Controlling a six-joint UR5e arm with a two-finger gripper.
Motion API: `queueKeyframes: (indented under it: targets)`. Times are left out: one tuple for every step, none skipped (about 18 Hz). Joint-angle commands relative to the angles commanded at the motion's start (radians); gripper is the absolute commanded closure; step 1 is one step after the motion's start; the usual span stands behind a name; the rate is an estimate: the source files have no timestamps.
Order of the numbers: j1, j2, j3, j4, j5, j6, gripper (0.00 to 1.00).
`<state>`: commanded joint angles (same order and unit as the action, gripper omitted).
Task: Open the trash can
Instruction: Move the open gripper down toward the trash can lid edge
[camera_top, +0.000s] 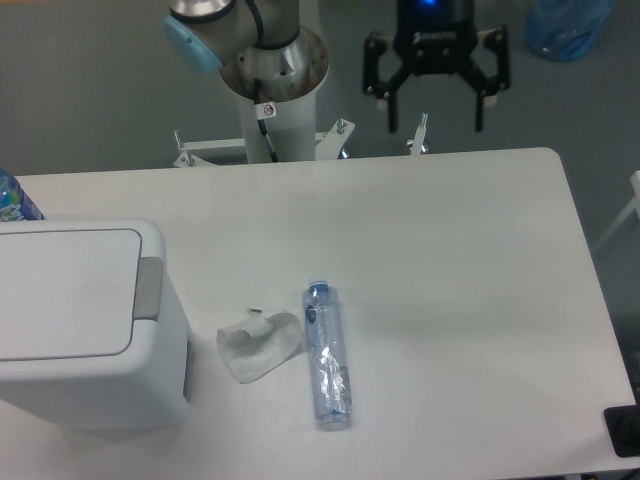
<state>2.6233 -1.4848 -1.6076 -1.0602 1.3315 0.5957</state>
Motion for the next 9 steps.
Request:
queueKeyframes:
  targets:
    - [-0.028, -0.011, -0.002, 0.023, 0.0, -0.04, 0.0]
    - [-0.054, -0.017, -0.003, 0.045, 0.0, -0.074, 0.0]
    - [-0.074, -0.023, -0.003, 0.063, 0.0, -0.108, 0.0]
    - [-0.094, -0.034, -0.003, 0.083, 0.0, -0.138, 0.0]
    - [-0.115, -0.043, -0.003, 0.1, 0.0, -0.161, 0.0]
    - [-0.143, -0.054, -0.002, 0.117, 0.002, -0.171, 0.0]
    - [-0.163, -0.063, -0.002, 0.127, 0.003, -0.18, 0.0]
    - [-0.175, -0.067, -0.002, 0.131, 0.003, -0.195, 0.0]
    - [-0.186, -0.071, 0.0, 0.131, 0.003, -0.218, 0.0]
